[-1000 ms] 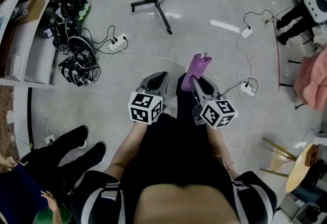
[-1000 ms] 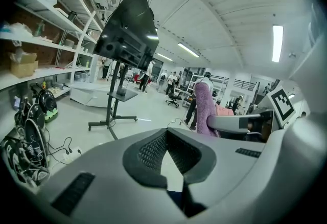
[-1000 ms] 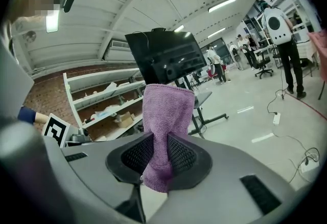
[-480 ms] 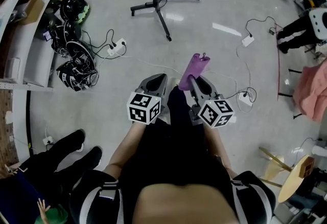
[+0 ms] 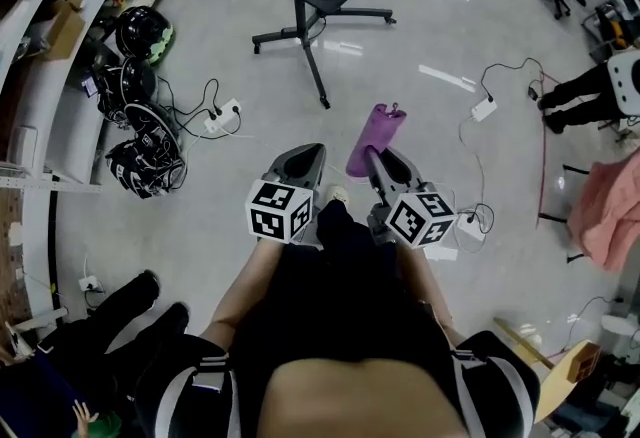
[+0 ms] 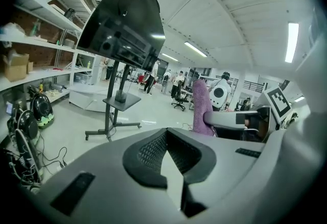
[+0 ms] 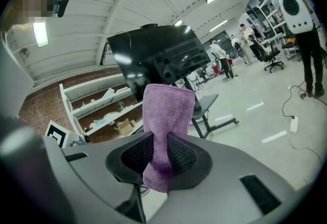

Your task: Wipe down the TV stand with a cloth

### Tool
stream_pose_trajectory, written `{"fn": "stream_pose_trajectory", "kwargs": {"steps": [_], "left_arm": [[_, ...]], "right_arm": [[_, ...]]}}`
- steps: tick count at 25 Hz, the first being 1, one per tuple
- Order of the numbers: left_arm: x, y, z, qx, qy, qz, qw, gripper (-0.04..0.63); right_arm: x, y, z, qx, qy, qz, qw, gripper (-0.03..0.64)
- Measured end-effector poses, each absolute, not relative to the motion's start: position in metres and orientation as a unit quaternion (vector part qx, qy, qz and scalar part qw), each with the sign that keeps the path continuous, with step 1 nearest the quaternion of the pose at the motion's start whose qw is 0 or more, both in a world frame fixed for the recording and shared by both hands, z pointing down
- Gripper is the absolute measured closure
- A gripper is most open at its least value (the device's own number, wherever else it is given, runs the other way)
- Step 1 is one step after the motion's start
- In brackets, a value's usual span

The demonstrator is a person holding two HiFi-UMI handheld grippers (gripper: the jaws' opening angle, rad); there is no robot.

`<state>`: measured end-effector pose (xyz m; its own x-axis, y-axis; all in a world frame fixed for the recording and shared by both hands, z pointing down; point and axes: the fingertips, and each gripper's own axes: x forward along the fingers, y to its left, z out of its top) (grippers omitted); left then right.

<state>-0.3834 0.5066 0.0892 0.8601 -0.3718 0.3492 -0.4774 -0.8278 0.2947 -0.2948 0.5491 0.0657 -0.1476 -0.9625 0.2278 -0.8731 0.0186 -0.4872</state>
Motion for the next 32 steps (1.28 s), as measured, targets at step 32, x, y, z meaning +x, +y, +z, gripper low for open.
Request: {"fn": "stream_pose_trajectory", "kwargs": {"steps": [32], "left_arm": [[-0.254, 0.411, 0.104, 0.939, -0.228, 0.147, 0.210, 0.588]], "right_arm": [[-0.176, 0.452, 0.078, -0.648, 0.710, -0.263, 0.080, 0.522]]}}
